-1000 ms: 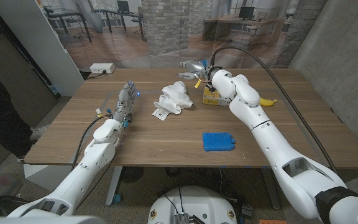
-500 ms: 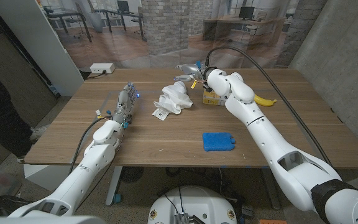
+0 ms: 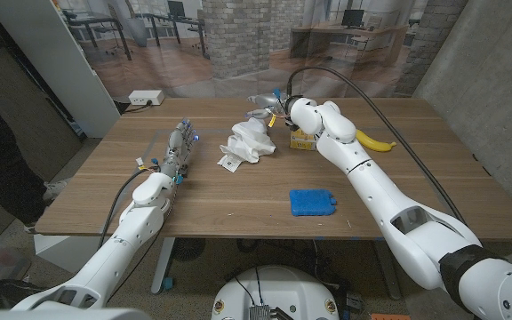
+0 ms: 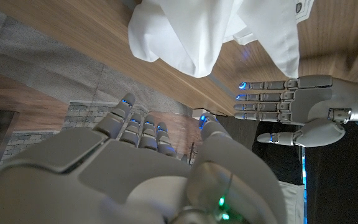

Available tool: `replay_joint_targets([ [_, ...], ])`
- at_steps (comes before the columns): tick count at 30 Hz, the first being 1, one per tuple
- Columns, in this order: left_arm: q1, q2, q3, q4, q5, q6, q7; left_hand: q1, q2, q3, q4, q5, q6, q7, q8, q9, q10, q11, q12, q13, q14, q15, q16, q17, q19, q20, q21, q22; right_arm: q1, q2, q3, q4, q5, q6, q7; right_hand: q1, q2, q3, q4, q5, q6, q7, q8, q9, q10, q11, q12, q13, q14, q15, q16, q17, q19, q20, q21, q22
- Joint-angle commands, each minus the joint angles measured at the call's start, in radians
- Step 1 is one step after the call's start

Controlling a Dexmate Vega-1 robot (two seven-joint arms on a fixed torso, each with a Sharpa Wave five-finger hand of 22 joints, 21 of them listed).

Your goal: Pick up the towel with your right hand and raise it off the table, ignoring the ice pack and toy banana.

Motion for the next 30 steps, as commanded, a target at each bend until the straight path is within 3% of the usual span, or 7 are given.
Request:
replay_joint_targets([
  [1, -0.006, -0.002, -0.001, 0.011, 0.003, 0.003, 0.003, 0.002, 0.067, 0.000, 0.000, 0.004, -0.096, 0.004, 0.004, 0.004, -0.090, 0.002, 0.005, 0.006, -0.144, 0.007, 0.002, 0.003, -0.035, 0.005, 0.000, 0.004, 0.048, 0.016, -0.028, 0.083, -0.003, 0.010, -0.002, 0.008, 0.005, 0.005, 0.000, -0.002, -0.009, 0.002, -0.002, 0.002, -0.009, -0.001, 0.001, 0.005, -0.007, -0.001, 0.007, 0.004, -0.006, 0.003, 0.004, 0.004],
  [30, -0.010, -0.005, -0.009, 0.019, 0.008, 0.020, 0.017, 0.002, 0.067, -0.001, 0.000, 0.004, -0.095, 0.003, 0.004, 0.004, -0.090, 0.003, 0.004, 0.006, -0.145, 0.008, 0.002, 0.003, -0.035, 0.005, -0.002, 0.004, 0.153, 0.049, -0.088, 0.286, 0.008, 0.005, 0.015, 0.010, 0.003, 0.007, 0.002, -0.004, -0.019, 0.003, 0.002, 0.002, -0.016, -0.001, 0.003, 0.005, -0.011, -0.001, 0.008, 0.004, -0.011, 0.006, 0.003, 0.004],
])
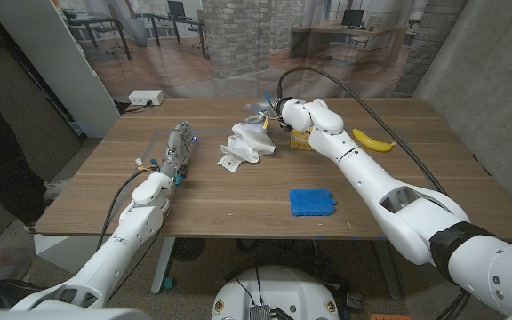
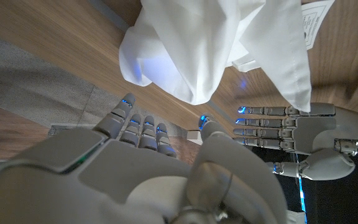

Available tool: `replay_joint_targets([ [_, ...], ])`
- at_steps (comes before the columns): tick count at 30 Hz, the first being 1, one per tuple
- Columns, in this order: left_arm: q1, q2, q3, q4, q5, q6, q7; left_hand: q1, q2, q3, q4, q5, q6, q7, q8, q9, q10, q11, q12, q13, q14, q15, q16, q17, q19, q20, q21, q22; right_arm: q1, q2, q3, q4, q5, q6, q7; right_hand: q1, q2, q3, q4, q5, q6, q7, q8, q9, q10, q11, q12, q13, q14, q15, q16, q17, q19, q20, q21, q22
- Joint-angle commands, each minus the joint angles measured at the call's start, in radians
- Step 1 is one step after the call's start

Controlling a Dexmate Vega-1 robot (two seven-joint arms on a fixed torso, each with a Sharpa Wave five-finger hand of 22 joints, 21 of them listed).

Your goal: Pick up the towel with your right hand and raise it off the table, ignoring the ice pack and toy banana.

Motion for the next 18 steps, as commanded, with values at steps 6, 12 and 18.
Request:
replay_joint_targets([
  [6, -0.005, -0.002, -0.003, 0.007, 0.003, 0.009, 0.003, 0.002, 0.068, -0.002, 0.000, 0.004, -0.095, 0.003, 0.004, 0.004, -0.090, 0.002, 0.004, 0.006, -0.145, 0.007, 0.002, 0.003, -0.035, 0.006, -0.002, 0.004, 0.053, 0.017, -0.032, 0.104, 0.010, -0.008, 0.010, 0.009, 0.003, 0.007, 0.003, -0.005, -0.007, 0.004, 0.002, 0.003, -0.008, 0.000, 0.003, 0.005, -0.006, 0.005, 0.008, 0.005, -0.004, 0.000, 0.003, 0.004],
  [12, -0.006, 0.000, -0.003, 0.005, 0.006, 0.013, 0.006, 0.002, 0.068, -0.002, 0.000, 0.004, -0.096, 0.003, 0.004, 0.004, -0.090, 0.002, 0.004, 0.006, -0.145, 0.007, 0.002, 0.003, -0.035, 0.006, -0.002, 0.004, 0.074, 0.023, -0.041, 0.146, 0.017, -0.003, 0.011, 0.010, 0.003, 0.008, 0.003, -0.005, -0.009, 0.004, 0.003, 0.003, -0.009, 0.000, 0.004, 0.005, -0.003, 0.006, 0.010, 0.005, -0.001, 0.004, 0.005, 0.004],
  [18, -0.009, 0.001, -0.004, 0.006, 0.007, 0.017, 0.008, 0.002, 0.068, -0.002, 0.000, 0.004, -0.096, 0.004, 0.004, 0.004, -0.091, 0.005, 0.004, 0.006, -0.145, 0.007, 0.002, 0.003, -0.035, 0.006, -0.003, 0.004, 0.095, 0.030, -0.053, 0.182, 0.024, -0.003, 0.027, -0.002, -0.010, -0.002, 0.009, -0.007, -0.012, 0.006, 0.003, 0.003, -0.012, 0.004, 0.004, 0.006, 0.000, 0.009, 0.012, 0.006, 0.006, 0.011, 0.008, 0.004],
])
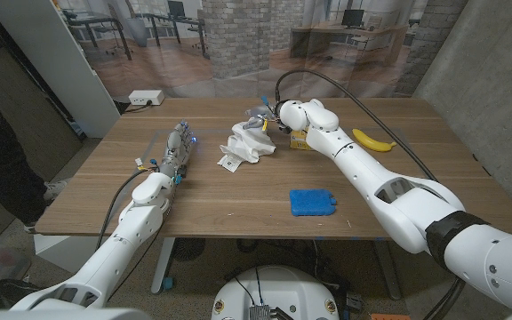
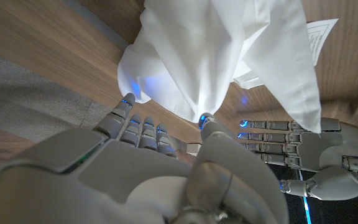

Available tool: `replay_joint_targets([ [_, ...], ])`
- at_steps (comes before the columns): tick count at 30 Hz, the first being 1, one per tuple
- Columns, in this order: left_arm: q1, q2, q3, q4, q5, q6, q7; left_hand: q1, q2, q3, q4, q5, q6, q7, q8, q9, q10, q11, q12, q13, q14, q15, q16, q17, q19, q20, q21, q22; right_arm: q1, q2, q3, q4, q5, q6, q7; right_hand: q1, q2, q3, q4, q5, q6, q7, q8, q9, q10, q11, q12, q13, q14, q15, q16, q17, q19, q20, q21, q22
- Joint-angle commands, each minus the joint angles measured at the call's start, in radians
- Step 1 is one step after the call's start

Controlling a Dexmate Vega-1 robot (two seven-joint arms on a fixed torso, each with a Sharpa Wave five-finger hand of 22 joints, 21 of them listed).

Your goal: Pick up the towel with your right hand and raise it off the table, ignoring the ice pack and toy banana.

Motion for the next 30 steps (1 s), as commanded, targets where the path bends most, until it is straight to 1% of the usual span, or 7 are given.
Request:
replay_joint_targets([
  [1, -0.006, 0.001, -0.002, 0.004, 0.004, 0.008, 0.004, 0.002, 0.068, -0.002, 0.000, 0.004, -0.096, 0.004, 0.004, 0.004, -0.091, 0.004, 0.004, 0.006, -0.145, 0.007, 0.002, 0.003, -0.035, 0.006, -0.002, 0.004, 0.047, 0.018, -0.024, 0.089, 0.013, 0.001, 0.023, -0.005, -0.012, -0.004, 0.010, -0.007, -0.007, -0.001, 0.003, 0.003, -0.005, 0.008, 0.004, 0.006, 0.001, 0.009, 0.005, 0.007, 0.007, 0.011, 0.008, 0.004],
  [9, -0.022, -0.005, 0.001, 0.021, 0.008, 0.013, -0.002, 0.002, 0.068, -0.003, 0.000, 0.004, -0.096, 0.004, 0.004, 0.004, -0.091, 0.004, 0.004, 0.006, -0.146, 0.006, 0.001, 0.003, -0.034, 0.006, -0.003, 0.004, 0.069, 0.023, -0.042, 0.129, 0.015, 0.002, 0.034, -0.028, -0.032, -0.024, 0.020, -0.009, -0.026, -0.004, 0.000, 0.004, -0.011, 0.010, 0.004, 0.006, 0.002, 0.012, 0.007, 0.008, 0.012, 0.015, 0.009, 0.005],
  [13, -0.028, -0.007, 0.002, 0.027, 0.010, 0.016, -0.005, 0.002, 0.068, -0.003, 0.000, 0.004, -0.096, 0.004, 0.004, 0.004, -0.091, 0.004, 0.004, 0.006, -0.146, 0.007, 0.001, 0.003, -0.034, 0.007, -0.003, 0.005, 0.073, 0.021, -0.053, 0.139, 0.006, -0.004, 0.029, -0.035, -0.046, -0.034, 0.019, -0.008, -0.033, 0.000, 0.000, 0.004, -0.014, 0.014, 0.005, 0.006, 0.003, 0.017, 0.006, 0.007, 0.015, 0.021, 0.010, 0.004],
  [14, -0.029, -0.007, 0.002, 0.027, 0.011, 0.016, -0.006, 0.002, 0.068, -0.003, 0.000, 0.004, -0.097, 0.004, 0.004, 0.004, -0.092, 0.005, 0.004, 0.006, -0.147, 0.007, 0.001, 0.003, -0.033, 0.007, -0.003, 0.005, 0.073, 0.021, -0.058, 0.140, -0.001, -0.008, 0.028, -0.037, -0.055, -0.039, 0.017, -0.006, -0.036, 0.002, 0.000, 0.004, -0.016, 0.014, 0.005, 0.006, 0.006, 0.022, 0.006, 0.007, 0.019, 0.028, 0.011, 0.004],
  [19, -0.031, -0.008, 0.001, 0.027, 0.014, 0.019, -0.004, 0.002, 0.068, -0.004, 0.000, 0.004, -0.097, 0.003, 0.004, 0.004, -0.093, 0.005, 0.004, 0.006, -0.148, 0.008, 0.001, 0.003, -0.034, 0.007, -0.004, 0.005, 0.058, 0.018, -0.070, 0.131, -0.022, -0.032, 0.023, -0.033, -0.081, -0.050, 0.003, 0.000, -0.043, 0.008, 0.000, 0.003, -0.027, 0.017, 0.004, 0.005, 0.023, 0.024, 0.009, 0.004, 0.044, 0.042, 0.018, 0.004],
  [25, -0.030, -0.011, 0.001, 0.028, 0.014, 0.022, -0.005, 0.002, 0.068, -0.004, 0.000, 0.004, -0.097, 0.003, 0.004, 0.004, -0.093, 0.007, 0.004, 0.006, -0.147, 0.009, 0.001, 0.003, -0.035, 0.008, -0.005, 0.005, 0.042, 0.012, -0.092, 0.114, -0.054, -0.045, 0.026, -0.026, -0.094, -0.054, -0.007, 0.005, -0.045, 0.010, 0.002, 0.002, -0.032, 0.016, 0.004, 0.005, 0.028, 0.024, 0.010, 0.003, 0.053, 0.045, 0.019, 0.004],
  [30, -0.029, -0.012, 0.001, 0.026, 0.015, 0.022, -0.004, 0.002, 0.068, -0.005, 0.000, 0.004, -0.097, 0.003, 0.004, 0.004, -0.094, 0.007, 0.004, 0.006, -0.147, 0.009, 0.001, 0.003, -0.035, 0.008, -0.005, 0.005, 0.033, 0.011, -0.109, 0.107, -0.081, -0.049, 0.019, -0.002, -0.112, -0.055, -0.031, 0.017, -0.048, 0.010, 0.004, 0.002, -0.034, 0.013, 0.007, 0.005, 0.043, 0.022, 0.012, 0.002, 0.076, 0.047, 0.024, 0.003],
])
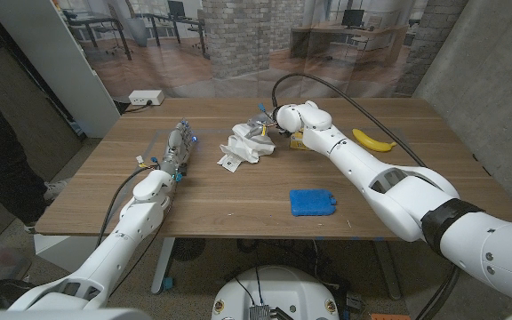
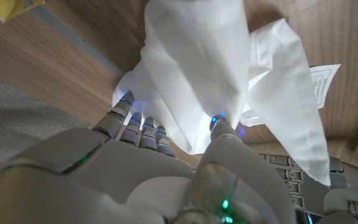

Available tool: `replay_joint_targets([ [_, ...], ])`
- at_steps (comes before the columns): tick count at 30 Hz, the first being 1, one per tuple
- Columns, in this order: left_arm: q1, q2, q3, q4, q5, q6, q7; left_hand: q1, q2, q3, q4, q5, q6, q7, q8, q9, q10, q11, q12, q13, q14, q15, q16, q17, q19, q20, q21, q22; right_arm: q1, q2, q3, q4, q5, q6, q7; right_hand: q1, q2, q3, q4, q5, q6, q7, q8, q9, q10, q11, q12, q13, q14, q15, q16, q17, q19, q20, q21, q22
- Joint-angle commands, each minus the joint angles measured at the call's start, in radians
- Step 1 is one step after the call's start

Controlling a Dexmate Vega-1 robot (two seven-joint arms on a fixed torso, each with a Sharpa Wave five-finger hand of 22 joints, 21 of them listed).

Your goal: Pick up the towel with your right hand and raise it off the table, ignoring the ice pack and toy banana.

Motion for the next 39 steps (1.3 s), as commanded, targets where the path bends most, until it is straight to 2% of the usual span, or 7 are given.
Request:
replay_joint_targets([
  [1, -0.001, -0.005, 0.000, 0.001, 0.003, 0.004, 0.001, 0.002, 0.068, -0.005, 0.000, 0.004, -0.097, 0.003, 0.004, 0.004, -0.091, 0.003, 0.003, 0.006, -0.147, 0.002, 0.001, 0.003, -0.031, 0.005, -0.005, 0.005, -0.022, -0.007, -0.041, -0.018, -0.065, -0.026, -0.008, 0.022, -0.017, 0.003, -0.020, 0.016, -0.007, 0.006, 0.005, 0.002, -0.009, 0.002, 0.007, 0.005, 0.018, 0.000, 0.008, 0.000, 0.025, -0.004, 0.008, 0.003],
  [8, 0.003, -0.002, -0.003, -0.005, 0.004, 0.004, 0.005, 0.002, 0.067, -0.005, 0.000, 0.004, -0.097, 0.002, 0.004, 0.004, -0.091, 0.004, 0.003, 0.006, -0.148, 0.003, 0.001, 0.003, -0.032, 0.006, -0.006, 0.005, -0.040, -0.009, -0.064, -0.031, -0.122, -0.041, -0.061, 0.152, -0.070, 0.004, -0.097, 0.068, 0.005, 0.001, 0.013, 0.002, 0.027, -0.011, 0.027, 0.004, 0.121, -0.033, 0.020, 0.001, 0.129, -0.016, 0.025, 0.005],
  [14, 0.003, -0.003, -0.004, -0.002, 0.002, 0.003, 0.005, 0.002, 0.067, -0.006, 0.000, 0.004, -0.095, 0.000, 0.004, 0.004, -0.091, 0.003, 0.004, 0.006, -0.148, 0.002, 0.001, 0.003, -0.031, 0.006, -0.006, 0.005, -0.066, -0.024, -0.063, -0.044, -0.148, -0.018, -0.183, 0.413, -0.055, -0.003, -0.096, 0.144, 0.173, -0.028, 0.040, 0.004, 0.262, -0.068, 0.098, 0.018, 0.511, -0.211, 0.137, 0.055, 0.464, -0.099, 0.140, 0.026],
  [20, 0.001, -0.005, -0.006, 0.005, 0.001, -0.001, 0.002, 0.002, 0.066, -0.007, 0.000, 0.004, -0.095, -0.001, 0.005, 0.004, -0.091, 0.003, 0.004, 0.006, -0.148, 0.002, 0.001, 0.003, -0.031, 0.006, -0.006, 0.005, -0.082, -0.031, -0.047, -0.035, -0.139, 0.023, -0.297, 0.656, -0.019, -0.054, -0.106, 0.165, 0.379, -0.056, 0.060, 0.016, 0.493, -0.091, 0.242, 0.075, 0.792, -0.292, 0.382, 0.278, 0.610, -0.153, 0.311, 0.118],
  [27, -0.003, -0.008, -0.007, 0.011, 0.001, -0.004, 0.000, 0.002, 0.065, -0.008, 0.000, 0.004, -0.094, -0.002, 0.005, 0.004, -0.091, 0.003, 0.004, 0.006, -0.148, 0.002, 0.001, 0.003, -0.031, 0.006, -0.006, 0.005, -0.078, -0.040, -0.021, 0.013, -0.089, 0.120, -0.431, 1.061, 0.045, -0.078, -0.092, 0.087, 0.869, -0.087, 0.206, 0.109, 0.770, -0.094, 0.532, 0.251, 1.022, -0.304, 0.594, 0.646, 0.654, -0.259, 0.633, 0.264],
  [30, -0.004, -0.007, -0.007, 0.014, 0.002, -0.003, -0.002, 0.001, 0.064, -0.008, 0.000, 0.004, -0.093, -0.002, 0.005, 0.004, -0.091, 0.003, 0.004, 0.006, -0.148, 0.002, 0.001, 0.003, -0.031, 0.007, -0.007, 0.005, -0.069, -0.048, -0.015, 0.036, -0.067, 0.170, -0.468, 1.081, 0.058, -0.085, -0.086, 0.057, 0.971, -0.070, 0.248, 0.130, 0.798, -0.077, 0.577, 0.288, 1.041, -0.302, 0.583, 0.683, 0.641, -0.274, 0.693, 0.283],
  [39, -0.007, -0.009, -0.007, 0.015, 0.002, -0.003, -0.005, 0.001, 0.064, -0.009, 0.000, 0.004, -0.093, -0.002, 0.005, 0.004, -0.092, 0.003, 0.004, 0.006, -0.148, 0.001, 0.001, 0.003, -0.031, 0.006, -0.007, 0.005, -0.085, -0.079, 0.011, 0.003, -0.035, 0.235, -0.531, 1.086, 0.055, -0.091, -0.082, 0.044, 0.997, -0.067, 0.257, 0.137, 0.818, -0.063, 0.586, 0.284, 1.043, -0.299, 0.566, 0.698, 0.619, -0.284, 0.722, 0.293],
])
